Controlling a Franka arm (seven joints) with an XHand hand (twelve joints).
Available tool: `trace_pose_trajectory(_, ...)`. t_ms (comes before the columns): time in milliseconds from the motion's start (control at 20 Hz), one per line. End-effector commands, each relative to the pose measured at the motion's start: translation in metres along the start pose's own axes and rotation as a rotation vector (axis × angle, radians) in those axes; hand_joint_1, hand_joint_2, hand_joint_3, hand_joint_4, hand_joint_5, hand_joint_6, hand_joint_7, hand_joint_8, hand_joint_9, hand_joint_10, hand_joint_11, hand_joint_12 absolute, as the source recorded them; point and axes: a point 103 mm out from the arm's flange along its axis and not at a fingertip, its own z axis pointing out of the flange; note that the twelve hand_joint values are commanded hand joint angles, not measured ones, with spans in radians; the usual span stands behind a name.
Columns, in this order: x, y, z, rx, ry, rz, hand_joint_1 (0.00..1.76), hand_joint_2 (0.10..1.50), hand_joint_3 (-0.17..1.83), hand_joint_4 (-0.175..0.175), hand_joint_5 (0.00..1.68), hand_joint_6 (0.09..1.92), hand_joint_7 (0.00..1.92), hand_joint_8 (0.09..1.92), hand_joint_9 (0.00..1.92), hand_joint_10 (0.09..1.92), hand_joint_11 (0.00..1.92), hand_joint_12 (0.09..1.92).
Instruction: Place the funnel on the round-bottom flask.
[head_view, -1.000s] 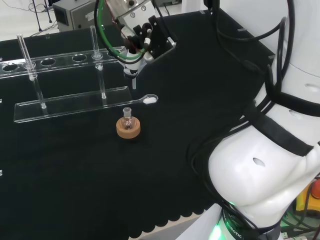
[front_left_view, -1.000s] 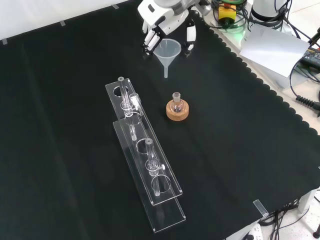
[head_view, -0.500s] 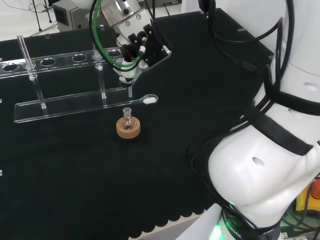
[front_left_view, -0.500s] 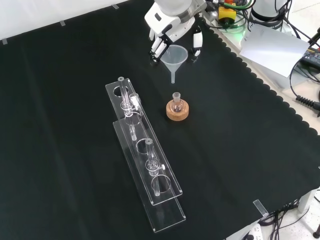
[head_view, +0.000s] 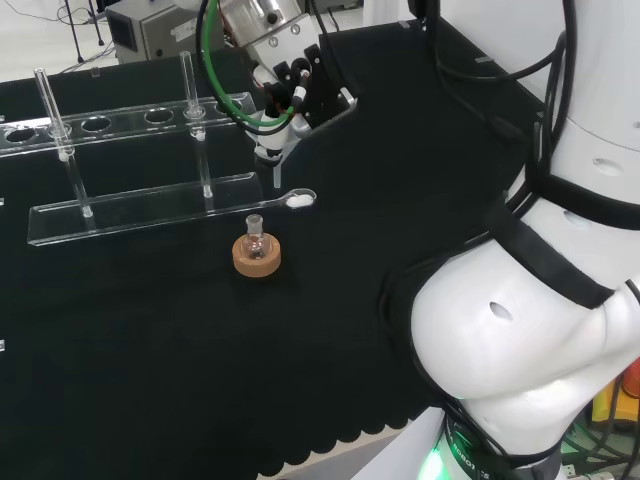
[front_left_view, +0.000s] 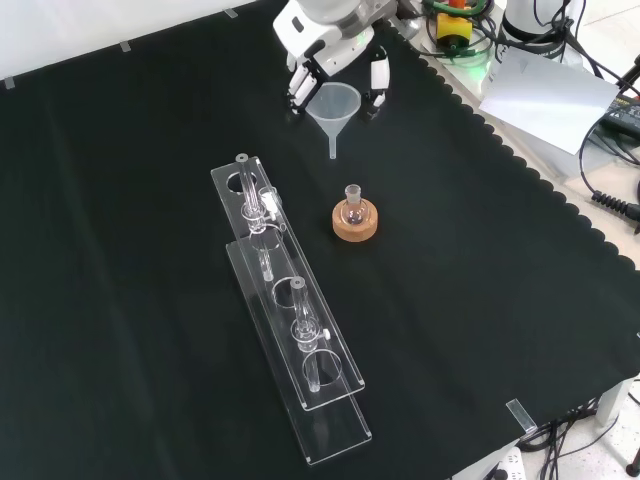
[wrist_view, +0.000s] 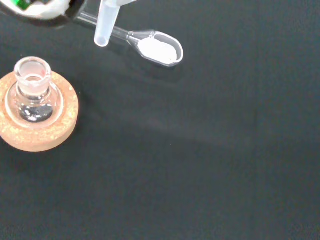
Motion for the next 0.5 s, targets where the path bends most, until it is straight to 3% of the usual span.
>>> trace_pose_trajectory(50, 0.0465, -0.0012, 0.0068, -0.003, -0.058, -0.093, 0.85, 0.73, 0.67, -0.008, 0.74, 0.68, 0.85, 0.54, 1.23, 0.16, 0.98, 0.99)
trace_pose_trajectory(500, 0.0492, -0.001, 0.0039, -0.002, -0.058, -0.091, 0.85, 0.73, 0.67, -0.008, 0.74, 0.68, 0.85, 0.55, 1.23, 0.15, 0.98, 0.99)
